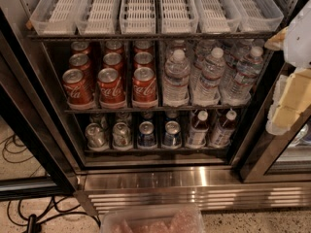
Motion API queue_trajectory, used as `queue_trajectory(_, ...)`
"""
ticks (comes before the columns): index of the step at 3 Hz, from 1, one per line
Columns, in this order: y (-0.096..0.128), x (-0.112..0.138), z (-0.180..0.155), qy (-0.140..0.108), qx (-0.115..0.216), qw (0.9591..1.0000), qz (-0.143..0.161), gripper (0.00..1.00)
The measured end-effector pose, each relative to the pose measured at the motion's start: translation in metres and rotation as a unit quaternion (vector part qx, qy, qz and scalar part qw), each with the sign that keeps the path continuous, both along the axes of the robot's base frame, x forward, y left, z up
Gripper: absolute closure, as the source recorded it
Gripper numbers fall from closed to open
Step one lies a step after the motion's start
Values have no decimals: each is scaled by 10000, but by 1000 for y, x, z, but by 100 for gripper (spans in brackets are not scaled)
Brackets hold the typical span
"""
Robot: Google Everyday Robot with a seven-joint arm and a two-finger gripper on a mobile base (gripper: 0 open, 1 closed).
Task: Pick coke can from middle shelf of fridge
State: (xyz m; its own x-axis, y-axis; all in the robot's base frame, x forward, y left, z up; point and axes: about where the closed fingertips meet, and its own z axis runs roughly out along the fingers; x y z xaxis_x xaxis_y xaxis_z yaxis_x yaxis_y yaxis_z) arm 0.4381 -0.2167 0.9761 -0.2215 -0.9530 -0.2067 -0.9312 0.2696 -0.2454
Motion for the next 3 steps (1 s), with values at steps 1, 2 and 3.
queue_trajectory(1,0,0,0,0,0,10000,0,0)
queue_trajectory(2,9,-2,-19,-40,87,9999,-66,0)
queue_trajectory(3,36,-6,-64,-62,289,9995,-117,0)
